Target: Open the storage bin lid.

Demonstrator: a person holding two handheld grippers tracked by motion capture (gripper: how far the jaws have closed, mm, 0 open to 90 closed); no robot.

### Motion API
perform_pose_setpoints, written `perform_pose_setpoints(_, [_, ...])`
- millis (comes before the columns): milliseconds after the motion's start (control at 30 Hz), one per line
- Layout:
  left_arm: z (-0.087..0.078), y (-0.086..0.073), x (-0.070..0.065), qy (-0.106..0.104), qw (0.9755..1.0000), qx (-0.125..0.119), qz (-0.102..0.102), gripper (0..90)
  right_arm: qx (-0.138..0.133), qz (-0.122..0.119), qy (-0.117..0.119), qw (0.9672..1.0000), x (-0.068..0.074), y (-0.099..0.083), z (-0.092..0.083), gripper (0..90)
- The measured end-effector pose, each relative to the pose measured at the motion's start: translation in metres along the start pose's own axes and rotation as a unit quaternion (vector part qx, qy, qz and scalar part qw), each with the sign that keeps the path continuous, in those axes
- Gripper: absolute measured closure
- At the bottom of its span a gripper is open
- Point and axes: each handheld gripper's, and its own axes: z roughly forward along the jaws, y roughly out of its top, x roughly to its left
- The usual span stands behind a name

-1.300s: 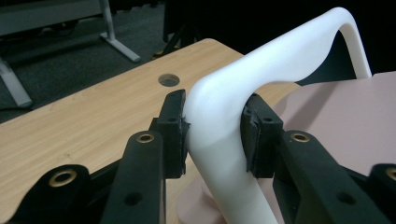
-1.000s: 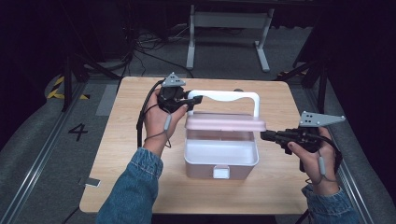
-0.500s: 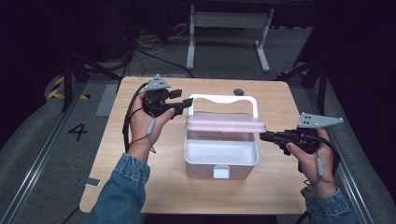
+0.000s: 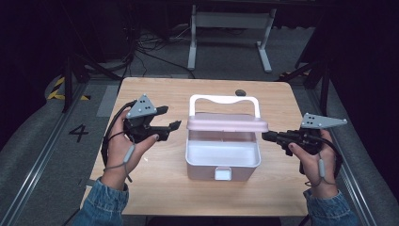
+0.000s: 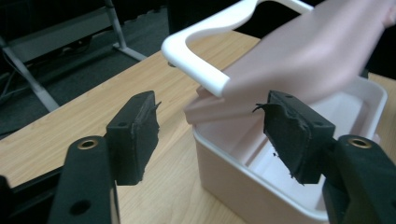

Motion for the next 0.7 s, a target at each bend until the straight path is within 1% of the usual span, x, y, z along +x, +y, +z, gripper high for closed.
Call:
perform_pose_setpoints(133, [-0.002, -0.005, -0.011, 0.003, 0.9999, 0.004, 0.013, 33.0, -0.008, 0.006, -0.002, 0.9999, 0.001, 0.001, -0.001, 90.0])
perform_pose_setpoints(167, [-0.002, -0.005, -0.011, 0.003, 0.9999, 0.004, 0.013, 32.6, -0.008, 0.006, -0.002, 0.9999, 0.001, 0.001, -0.001, 90.0])
perform_pose_setpoints(233, [0.001, -0.006, -0.018, 0.004, 0.9995, 0.012, 0.028, 31.9, -0.010, 0.008, -0.004, 0.9999, 0.000, 0.002, -0.001, 90.0])
perform_pose_setpoints(333, [0.008, -0.007, -0.025, 0.005, 0.9993, 0.013, 0.035, 29.8, -0.012, 0.008, -0.006, 0.9999, 0.001, 0.002, -0.001, 90.0])
perform_pose_setpoints(400, [0.015, -0.007, -0.029, 0.006, 0.9993, 0.008, 0.035, 29.0, -0.013, 0.008, -0.007, 0.9999, 0.001, 0.002, -0.002, 90.0])
perform_pose_setpoints(467, [0.019, -0.007, -0.032, 0.009, 0.9995, 0.001, 0.029, 28.7, -0.014, 0.011, -0.005, 0.9998, 0.001, 0.003, -0.003, 90.0])
perform_pose_setpoints(600, [0.027, -0.003, -0.037, 0.009, 0.9994, -0.021, 0.024, 28.5, -0.016, 0.013, -0.002, 0.9998, 0.001, 0.002, -0.003, 90.0])
perform_pose_setpoints(633, [0.029, -0.002, -0.038, 0.009, 0.9994, -0.024, 0.023, 28.5, -0.016, 0.013, -0.003, 0.9998, 0.001, 0.002, -0.003, 90.0])
perform_pose_setpoints(700, [0.034, 0.000, -0.041, 0.009, 0.9993, -0.024, 0.027, 28.5, -0.015, 0.013, -0.002, 0.9998, 0.001, 0.001, -0.003, 90.0])
